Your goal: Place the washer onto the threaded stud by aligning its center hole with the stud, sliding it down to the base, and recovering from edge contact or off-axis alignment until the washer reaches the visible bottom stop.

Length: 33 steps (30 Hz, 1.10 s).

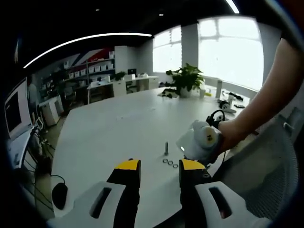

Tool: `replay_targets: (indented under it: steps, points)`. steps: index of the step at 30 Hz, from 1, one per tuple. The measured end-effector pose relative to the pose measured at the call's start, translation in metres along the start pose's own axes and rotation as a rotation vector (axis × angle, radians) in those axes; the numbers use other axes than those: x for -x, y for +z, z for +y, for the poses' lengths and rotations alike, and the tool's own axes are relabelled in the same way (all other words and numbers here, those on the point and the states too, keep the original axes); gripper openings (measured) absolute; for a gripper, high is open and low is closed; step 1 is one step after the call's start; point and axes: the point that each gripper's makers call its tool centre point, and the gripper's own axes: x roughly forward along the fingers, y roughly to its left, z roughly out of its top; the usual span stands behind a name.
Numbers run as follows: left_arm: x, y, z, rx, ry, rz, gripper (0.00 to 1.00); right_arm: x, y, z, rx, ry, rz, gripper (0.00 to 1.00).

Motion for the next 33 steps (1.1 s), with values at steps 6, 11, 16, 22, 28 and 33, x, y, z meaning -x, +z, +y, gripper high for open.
replay_targets:
  steps: [6,11,16,22,28,33]
  points:
    - [0.0004,0.0006,0.0012,0.004,0.004,-0.003,0.3,-0.0006,0.0012,0.0006,0.015,0.015,0.055,0.15]
    - [0.0008,0.0009,0.001,0.0,0.003,-0.004,0.29,-0.0025,0.0013,0.0007,0.053,0.009,0.101,0.14]
    - [0.002,0.0024,0.0033,0.009,0.01,-0.012,0.28,-0.0021,0.0013,-0.0005,0.032,0.021,0.116,0.14]
    - [0.0017,0.0016,0.0037,0.008,0.012,-0.009,0.28,-0.0025,0.0005,0.0003,0.051,0.021,0.121,0.14]
    - [0.002,0.0016,0.0047,0.011,0.015,-0.01,0.28,-0.0017,0.0,0.0003,0.053,0.016,0.096,0.14]
    - [0.002,0.0013,0.0046,0.009,0.014,-0.008,0.28,-0.0011,-0.0001,0.0003,0.031,0.01,0.062,0.14]
